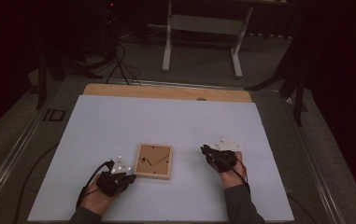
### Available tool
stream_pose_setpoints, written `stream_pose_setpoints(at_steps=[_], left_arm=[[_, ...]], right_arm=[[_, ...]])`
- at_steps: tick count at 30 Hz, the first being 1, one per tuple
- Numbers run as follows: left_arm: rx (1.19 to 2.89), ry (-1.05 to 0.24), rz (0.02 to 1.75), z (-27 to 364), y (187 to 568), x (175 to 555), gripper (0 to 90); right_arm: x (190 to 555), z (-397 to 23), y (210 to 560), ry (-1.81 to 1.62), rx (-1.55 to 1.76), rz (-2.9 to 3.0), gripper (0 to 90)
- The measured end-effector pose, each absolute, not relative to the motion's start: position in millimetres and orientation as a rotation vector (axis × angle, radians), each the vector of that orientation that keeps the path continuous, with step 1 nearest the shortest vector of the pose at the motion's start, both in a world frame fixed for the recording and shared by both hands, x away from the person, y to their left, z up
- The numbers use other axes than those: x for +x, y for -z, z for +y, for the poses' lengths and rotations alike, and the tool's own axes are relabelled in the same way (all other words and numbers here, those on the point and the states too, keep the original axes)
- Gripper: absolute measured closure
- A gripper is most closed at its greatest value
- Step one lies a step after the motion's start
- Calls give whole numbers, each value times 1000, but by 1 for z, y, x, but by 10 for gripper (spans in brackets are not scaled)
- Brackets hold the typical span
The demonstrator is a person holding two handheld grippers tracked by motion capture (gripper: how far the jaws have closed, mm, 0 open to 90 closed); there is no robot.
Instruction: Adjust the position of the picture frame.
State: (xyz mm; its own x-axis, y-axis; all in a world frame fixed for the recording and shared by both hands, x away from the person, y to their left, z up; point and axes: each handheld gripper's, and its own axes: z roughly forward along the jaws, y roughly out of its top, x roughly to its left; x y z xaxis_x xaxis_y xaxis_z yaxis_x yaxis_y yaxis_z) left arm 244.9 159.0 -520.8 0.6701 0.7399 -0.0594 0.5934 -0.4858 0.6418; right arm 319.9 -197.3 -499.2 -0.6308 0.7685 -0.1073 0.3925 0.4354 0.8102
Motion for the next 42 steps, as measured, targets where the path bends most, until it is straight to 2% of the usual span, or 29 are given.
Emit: stream_pose_setpoints(at_steps=[9, 16, 28, 42], left_arm=[[2204, -302, 1089, 160, 523, 263, 897], [2193, -319, 1121, 158, 523, 270, 896], [2154, -334, 1196, 148, 524, 297, 896], [2183, -353, 1141, 126, 524, 302, 896]], right_arm=[[332, -183, 500, -1097, 998, 2232, 650], [341, -179, 499, -1116, 1016, 2238, 623], [363, -152, 505, -1119, 1020, 2286, 886], [380, -137, 516, -1072, 1056, 2374, 897]])
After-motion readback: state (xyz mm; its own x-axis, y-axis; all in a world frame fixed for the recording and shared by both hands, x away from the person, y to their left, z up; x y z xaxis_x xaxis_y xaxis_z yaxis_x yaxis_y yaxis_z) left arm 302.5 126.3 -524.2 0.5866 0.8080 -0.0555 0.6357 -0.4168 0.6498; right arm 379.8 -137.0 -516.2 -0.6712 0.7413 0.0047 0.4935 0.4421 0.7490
